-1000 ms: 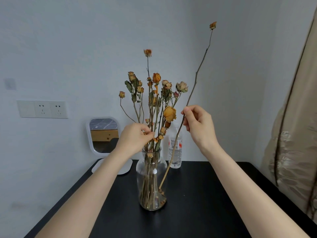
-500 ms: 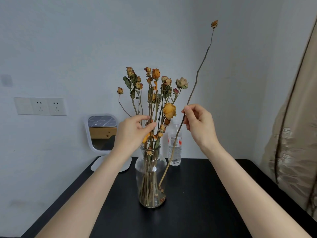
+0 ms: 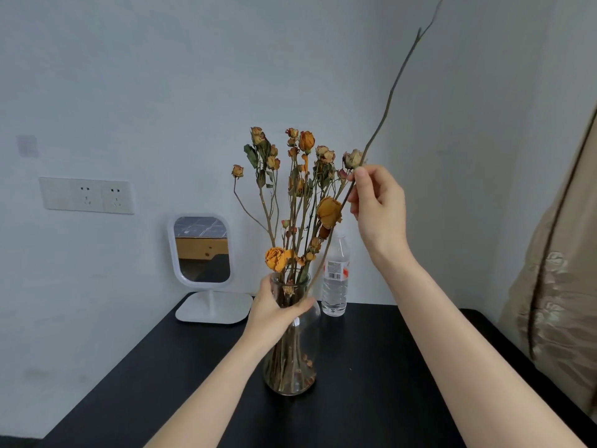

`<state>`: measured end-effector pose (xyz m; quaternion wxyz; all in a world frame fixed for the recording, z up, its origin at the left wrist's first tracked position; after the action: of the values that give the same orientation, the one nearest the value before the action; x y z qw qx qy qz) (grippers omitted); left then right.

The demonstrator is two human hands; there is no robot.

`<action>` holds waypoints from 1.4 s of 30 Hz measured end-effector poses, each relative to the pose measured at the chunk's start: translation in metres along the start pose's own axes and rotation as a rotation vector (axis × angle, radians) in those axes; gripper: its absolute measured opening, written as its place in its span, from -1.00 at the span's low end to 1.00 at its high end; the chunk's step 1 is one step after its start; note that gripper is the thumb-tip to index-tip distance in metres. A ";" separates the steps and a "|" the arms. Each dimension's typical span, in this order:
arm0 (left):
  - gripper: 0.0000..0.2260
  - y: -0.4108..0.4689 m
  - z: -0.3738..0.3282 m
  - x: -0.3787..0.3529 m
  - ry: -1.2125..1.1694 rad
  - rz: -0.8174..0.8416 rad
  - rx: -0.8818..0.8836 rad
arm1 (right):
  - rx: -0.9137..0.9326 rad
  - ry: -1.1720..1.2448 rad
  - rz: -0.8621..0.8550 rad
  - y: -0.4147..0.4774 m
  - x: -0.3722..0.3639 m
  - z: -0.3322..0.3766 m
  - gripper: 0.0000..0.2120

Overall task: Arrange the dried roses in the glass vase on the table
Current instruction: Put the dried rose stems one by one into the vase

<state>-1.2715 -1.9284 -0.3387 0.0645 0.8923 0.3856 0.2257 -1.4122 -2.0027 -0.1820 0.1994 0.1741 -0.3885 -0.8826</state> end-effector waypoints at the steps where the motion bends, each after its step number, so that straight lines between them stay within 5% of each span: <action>1: -0.36 0.002 0.001 -0.002 0.005 -0.003 0.006 | 0.009 0.010 -0.010 0.001 0.000 0.001 -0.81; 14: -0.53 0.005 0.008 -0.008 0.058 -0.048 -0.013 | 0.095 0.043 -0.160 0.002 0.004 0.001 -0.83; 30: -0.60 0.007 0.011 -0.009 0.064 -0.055 -0.024 | 0.005 -0.212 0.167 -0.016 -0.017 -0.034 -0.87; 42: -0.55 0.009 0.014 -0.009 0.069 -0.064 -0.016 | 0.044 -0.386 0.164 -0.021 -0.019 -0.045 -0.79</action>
<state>-1.2642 -1.9402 -0.3520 0.0656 0.8707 0.4141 0.2571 -1.3797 -2.0084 -0.2240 0.1883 -0.0262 -0.4518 -0.8716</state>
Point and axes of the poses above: each hand's wrist, its own y-axis towards the middle knuckle, its own x-axis out of the back of the hand, z = x × y, the point moved 3 cm from there along y, towards the middle knuckle, and after that the axes turned 9 degrees about y, right-handed, at the moved point
